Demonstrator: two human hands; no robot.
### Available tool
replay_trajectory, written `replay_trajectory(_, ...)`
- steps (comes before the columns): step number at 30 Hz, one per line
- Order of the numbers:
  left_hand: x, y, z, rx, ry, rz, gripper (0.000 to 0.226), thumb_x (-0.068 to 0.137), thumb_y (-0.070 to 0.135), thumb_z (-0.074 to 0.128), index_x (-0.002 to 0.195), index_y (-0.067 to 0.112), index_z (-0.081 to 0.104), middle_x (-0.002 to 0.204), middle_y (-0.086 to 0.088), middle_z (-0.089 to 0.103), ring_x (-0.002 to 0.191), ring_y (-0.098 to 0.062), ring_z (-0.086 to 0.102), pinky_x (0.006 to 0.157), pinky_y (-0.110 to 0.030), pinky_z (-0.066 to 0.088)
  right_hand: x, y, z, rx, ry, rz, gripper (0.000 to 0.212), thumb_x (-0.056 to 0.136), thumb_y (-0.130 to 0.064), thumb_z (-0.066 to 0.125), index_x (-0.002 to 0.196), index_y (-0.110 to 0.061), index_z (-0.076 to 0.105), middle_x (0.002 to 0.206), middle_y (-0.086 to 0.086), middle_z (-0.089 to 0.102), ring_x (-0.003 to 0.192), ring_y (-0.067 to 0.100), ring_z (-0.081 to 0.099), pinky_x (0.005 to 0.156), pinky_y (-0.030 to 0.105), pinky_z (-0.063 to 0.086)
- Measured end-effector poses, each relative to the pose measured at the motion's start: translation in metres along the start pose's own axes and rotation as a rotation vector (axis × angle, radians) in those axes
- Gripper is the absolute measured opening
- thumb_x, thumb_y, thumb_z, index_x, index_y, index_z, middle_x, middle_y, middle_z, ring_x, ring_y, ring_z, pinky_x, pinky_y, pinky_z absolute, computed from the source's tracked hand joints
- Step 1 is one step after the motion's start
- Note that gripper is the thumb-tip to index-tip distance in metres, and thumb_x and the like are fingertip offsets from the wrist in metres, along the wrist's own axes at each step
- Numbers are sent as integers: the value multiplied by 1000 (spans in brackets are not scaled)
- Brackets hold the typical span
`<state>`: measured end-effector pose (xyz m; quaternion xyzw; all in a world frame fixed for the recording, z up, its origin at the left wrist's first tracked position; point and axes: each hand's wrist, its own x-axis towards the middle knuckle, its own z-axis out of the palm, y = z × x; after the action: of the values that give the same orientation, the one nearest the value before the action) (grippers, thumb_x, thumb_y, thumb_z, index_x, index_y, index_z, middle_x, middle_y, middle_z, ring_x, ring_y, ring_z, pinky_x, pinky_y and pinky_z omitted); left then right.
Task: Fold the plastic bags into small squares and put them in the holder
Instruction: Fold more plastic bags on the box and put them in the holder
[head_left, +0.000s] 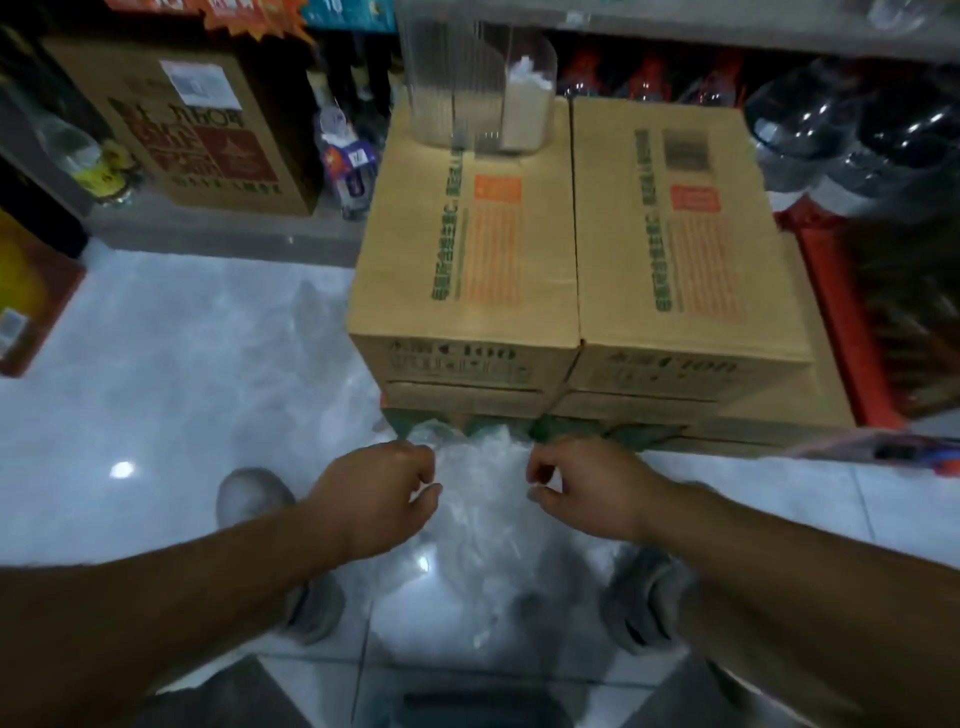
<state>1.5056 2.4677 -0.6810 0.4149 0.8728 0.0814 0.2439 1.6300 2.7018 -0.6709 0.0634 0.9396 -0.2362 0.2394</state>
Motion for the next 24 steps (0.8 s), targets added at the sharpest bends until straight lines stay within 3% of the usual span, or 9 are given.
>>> replay_trajectory(2, 16, -9, 31, -34, -81, -150, 30, 96, 52, 55, 109, 26, 60, 108, 5, 67, 98, -15, 63, 80, -29, 47, 20, 16, 32, 36, -11, 84, 31, 94, -42, 66, 118, -23, 67, 121, -2, 63, 106, 16, 59, 85, 29, 46)
replay_trajectory(4, 31, -8, 54, -227, -75, -314, 45, 93, 54, 62, 122, 20, 56, 112, -3, 68, 109, -23, 63, 89, -30, 46, 37, 25, 58, 102, -4, 154, 44, 88, -48, 73, 123, -24, 64, 129, 0, 58, 115, 19, 56, 93, 29, 45)
replay_trajectory(6, 43, -3, 69, -423, -43, -467, 58, 90, 54, 68, 132, 19, 49, 118, -3, 65, 113, -25, 62, 95, -32, 47, 49, 27, 76, 201, 30, 197, 59, 80, -52, 79, 129, -26, 60, 134, 0, 53, 120, 18, 53, 98, 26, 42)
replay_trajectory(8, 50, 1, 82, -525, -11, -532, 50, 89, 47, 72, 126, 22, 51, 113, -1, 66, 107, -24, 64, 96, -33, 51, 56, 25, 92, 273, 35, 226, 71, 75, -51, 83, 136, -27, 55, 135, 0, 47, 122, 18, 51, 104, 27, 42)
replay_trajectory(11, 54, -3, 92, -586, 35, -497, 18, 92, 31, 72, 98, 16, 64, 93, -3, 68, 92, -22, 65, 83, -27, 48, 61, 24, 107, 297, -13, 234, 58, 81, -36, 82, 133, -24, 57, 129, 1, 50, 116, 19, 55, 98, 25, 43)
replay_trajectory(15, 53, -1, 78, -888, -22, -455, 20, 91, 18, 74, 84, 5, 59, 75, -11, 61, 69, -21, 63, 63, -31, 51, 63, 26, 95, 293, 99, 189, 11, 91, -15, 66, 99, -15, 74, 106, 6, 71, 101, 23, 64, 88, 27, 48)
replay_trajectory(20, 44, 8, 16, -906, -65, -270, 19, 94, 16, 71, 85, 10, 56, 78, -9, 58, 65, -8, 68, 57, -22, 50, 41, 8, 17, 299, 147, 121, 19, 99, -16, 59, 101, -7, 76, 103, 7, 72, 76, 15, 62, 70, 24, 47)
replay_trajectory(22, 31, 13, -19, -925, -84, -206, 15, 94, 16, 71, 88, 10, 59, 78, -8, 63, 70, -11, 71, 60, -25, 54, 22, -3, -16, 307, 149, 99, 20, 100, -18, 58, 100, -9, 75, 100, 6, 71, 66, 12, 63, 61, 22, 50)
replay_trajectory(24, 17, 23, -57, -937, -77, -128, 13, 92, 17, 73, 90, 11, 62, 76, -7, 68, 74, -17, 72, 65, -28, 57, 0, -15, -50, 468, 132, 89, 17, 101, -19, 59, 98, -9, 73, 93, 9, 72, 65, 14, 70, 57, 26, 56)
